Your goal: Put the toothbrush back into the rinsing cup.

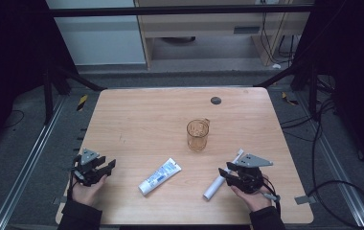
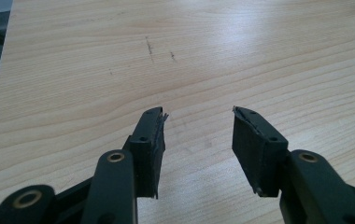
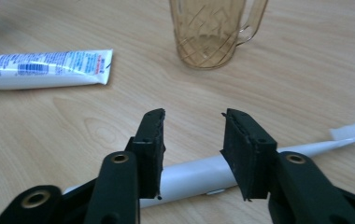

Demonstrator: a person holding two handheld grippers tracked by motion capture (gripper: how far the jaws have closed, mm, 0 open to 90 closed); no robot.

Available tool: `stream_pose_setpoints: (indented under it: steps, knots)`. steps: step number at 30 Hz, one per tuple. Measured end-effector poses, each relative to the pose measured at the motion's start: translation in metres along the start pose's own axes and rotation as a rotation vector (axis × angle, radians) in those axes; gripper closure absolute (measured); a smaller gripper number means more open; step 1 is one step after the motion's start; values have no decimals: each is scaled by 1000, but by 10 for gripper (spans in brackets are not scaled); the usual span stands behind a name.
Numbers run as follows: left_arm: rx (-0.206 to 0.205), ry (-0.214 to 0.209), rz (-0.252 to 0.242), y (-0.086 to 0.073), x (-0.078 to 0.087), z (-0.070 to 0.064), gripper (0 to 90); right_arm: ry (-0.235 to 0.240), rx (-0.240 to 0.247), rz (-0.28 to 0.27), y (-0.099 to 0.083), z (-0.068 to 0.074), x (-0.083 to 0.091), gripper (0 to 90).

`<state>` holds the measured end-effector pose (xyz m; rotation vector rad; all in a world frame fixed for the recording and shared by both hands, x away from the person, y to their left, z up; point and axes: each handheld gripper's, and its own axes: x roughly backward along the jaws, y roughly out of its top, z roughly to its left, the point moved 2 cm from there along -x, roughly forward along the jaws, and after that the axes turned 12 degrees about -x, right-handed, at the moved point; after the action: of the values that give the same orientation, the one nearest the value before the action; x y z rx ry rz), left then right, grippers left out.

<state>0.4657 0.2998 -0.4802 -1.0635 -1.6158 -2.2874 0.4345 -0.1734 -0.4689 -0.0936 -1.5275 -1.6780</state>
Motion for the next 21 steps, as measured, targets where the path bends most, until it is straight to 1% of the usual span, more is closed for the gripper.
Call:
stream_pose_setpoints:
  steps: [3, 4, 8, 9, 11, 12, 15, 18, 21]
  knots:
    - [-3, -1, 5, 0, -1, -1, 525, 14, 12, 23, -3, 4, -6, 659]
    - [-3, -1, 5, 0, -1, -1, 525, 14, 12, 23, -3, 4, -6, 659]
    - [-4, -2, 8, 0, -1, -1, 522, 26, 13, 41, -6, 8, -11, 711]
    - [-3, -2, 7, 0, -1, -2, 518, 28, 21, 55, -8, 10, -14, 745]
    - [-10, -3, 11, 0, -2, -2, 513, 26, 29, 65, -9, 12, -16, 772]
    - [-12, -3, 11, 0, -2, -2, 513, 26, 29, 65, -9, 12, -16, 772]
    - [-19, -3, 12, 1, -2, -3, 509, 32, 38, 86, -10, 14, -20, 812]
    - [-19, -7, 12, 1, -2, -3, 507, 40, 45, 109, -12, 16, -23, 847]
    - [-17, -7, 13, 0, -2, -3, 507, 48, 52, 123, -14, 19, -26, 864]
